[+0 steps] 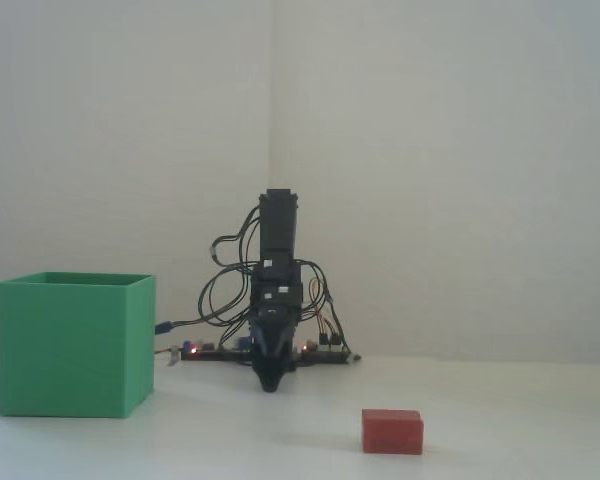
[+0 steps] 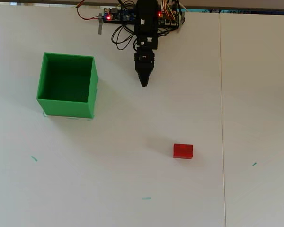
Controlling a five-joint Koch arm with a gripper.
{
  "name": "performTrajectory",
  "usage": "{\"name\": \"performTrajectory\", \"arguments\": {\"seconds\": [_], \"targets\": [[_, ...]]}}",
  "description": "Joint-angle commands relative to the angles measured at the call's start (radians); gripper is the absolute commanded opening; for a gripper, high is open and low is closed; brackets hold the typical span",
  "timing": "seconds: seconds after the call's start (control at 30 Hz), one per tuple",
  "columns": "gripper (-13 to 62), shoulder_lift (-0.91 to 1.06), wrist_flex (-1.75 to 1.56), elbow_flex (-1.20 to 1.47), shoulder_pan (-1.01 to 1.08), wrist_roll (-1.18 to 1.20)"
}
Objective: Grasp a red block and put it in the green bin.
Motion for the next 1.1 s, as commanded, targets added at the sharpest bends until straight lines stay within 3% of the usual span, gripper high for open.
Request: {"name": "performTrajectory", "arguments": {"seconds": [0.0, 1.07], "targets": [[35.1, 0.066, 0.038, 0.063, -0.002, 0.000], [35.0, 0.064, 0.046, 0.061, -0.011, 0.008]]}}
